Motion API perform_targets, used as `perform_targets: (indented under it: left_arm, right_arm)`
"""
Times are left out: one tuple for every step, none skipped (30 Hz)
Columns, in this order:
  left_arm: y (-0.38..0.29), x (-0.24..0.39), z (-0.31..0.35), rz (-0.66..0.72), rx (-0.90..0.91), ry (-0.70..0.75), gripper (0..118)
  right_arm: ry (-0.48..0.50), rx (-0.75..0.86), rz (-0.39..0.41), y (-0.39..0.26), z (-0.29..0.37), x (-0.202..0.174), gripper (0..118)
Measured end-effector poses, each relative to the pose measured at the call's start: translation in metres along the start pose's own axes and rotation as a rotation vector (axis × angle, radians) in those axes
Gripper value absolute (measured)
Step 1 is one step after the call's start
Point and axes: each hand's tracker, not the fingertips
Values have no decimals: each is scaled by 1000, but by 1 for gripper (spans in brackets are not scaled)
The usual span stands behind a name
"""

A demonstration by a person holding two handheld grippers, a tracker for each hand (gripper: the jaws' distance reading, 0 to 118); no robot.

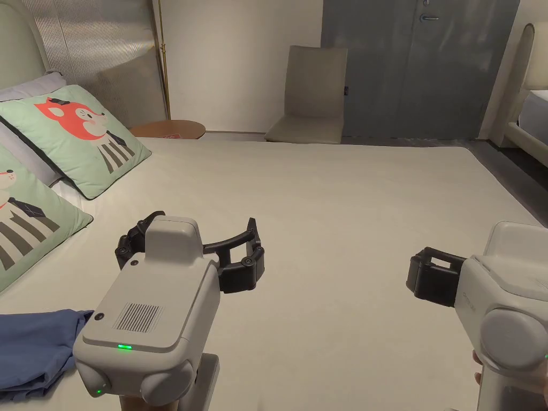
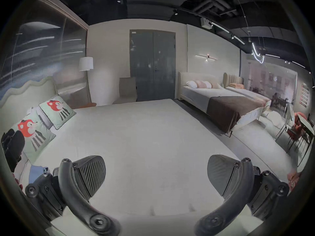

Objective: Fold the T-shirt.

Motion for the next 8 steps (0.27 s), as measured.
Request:
perform_targets:
  left_arm:
    - [0, 0, 0, 0, -1, 1, 110]
    - [0, 0, 1, 3, -1, 3, 110]
    - [0, -1, 1, 4, -2, 2, 110]
    - [0, -1, 2, 6, -2, 0, 110]
    - [0, -1, 2, 9, 0, 4, 110]
    - [0, -1, 2, 9, 0, 3, 110]
    - [1, -1, 2, 7, -2, 1, 110]
    - [1, -1, 3, 5, -2, 3, 110]
  right_arm:
    - [-10, 1, 27, 0, 0, -1, 118]
    - [-14, 14, 30, -3, -3, -1, 118]
    - [-19, 15, 29, -4, -3, 0, 118]
    - [-19, 14, 31, -3, -3, 0, 118]
    - [-20, 11, 33, -3, -3, 0, 118]
    - [-13, 11, 24, -2, -1, -1, 118]
    - [-4, 11, 2, -2, 0, 0, 118]
    - [1, 16, -9, -2, 0, 0, 118]
